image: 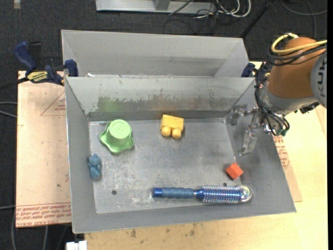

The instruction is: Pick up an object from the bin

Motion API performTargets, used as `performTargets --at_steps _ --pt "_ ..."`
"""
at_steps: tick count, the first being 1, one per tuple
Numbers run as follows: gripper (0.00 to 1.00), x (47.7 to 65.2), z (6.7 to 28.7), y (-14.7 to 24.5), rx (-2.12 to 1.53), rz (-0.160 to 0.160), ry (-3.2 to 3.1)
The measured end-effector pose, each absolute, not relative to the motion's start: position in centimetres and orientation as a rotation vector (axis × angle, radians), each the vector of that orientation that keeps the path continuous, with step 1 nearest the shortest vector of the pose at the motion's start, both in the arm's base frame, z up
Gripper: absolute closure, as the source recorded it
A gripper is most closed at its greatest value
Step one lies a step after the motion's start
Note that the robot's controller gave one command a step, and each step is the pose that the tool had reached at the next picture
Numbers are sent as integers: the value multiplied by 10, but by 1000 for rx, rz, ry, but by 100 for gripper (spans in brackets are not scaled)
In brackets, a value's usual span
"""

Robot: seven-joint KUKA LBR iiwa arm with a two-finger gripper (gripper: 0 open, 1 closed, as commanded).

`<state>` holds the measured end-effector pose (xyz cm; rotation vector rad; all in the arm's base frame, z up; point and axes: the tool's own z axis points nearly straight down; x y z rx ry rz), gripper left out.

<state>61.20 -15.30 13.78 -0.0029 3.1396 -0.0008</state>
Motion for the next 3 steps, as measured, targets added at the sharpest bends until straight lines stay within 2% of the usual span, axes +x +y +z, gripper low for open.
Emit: performTargets --at_steps 1,2,3 --pt "0 556 71 -140 -642 0 3072" --pt "100 558 75 -140 -643 -4 3069" --pt "100 503 209 -132 -897 -5 3003"
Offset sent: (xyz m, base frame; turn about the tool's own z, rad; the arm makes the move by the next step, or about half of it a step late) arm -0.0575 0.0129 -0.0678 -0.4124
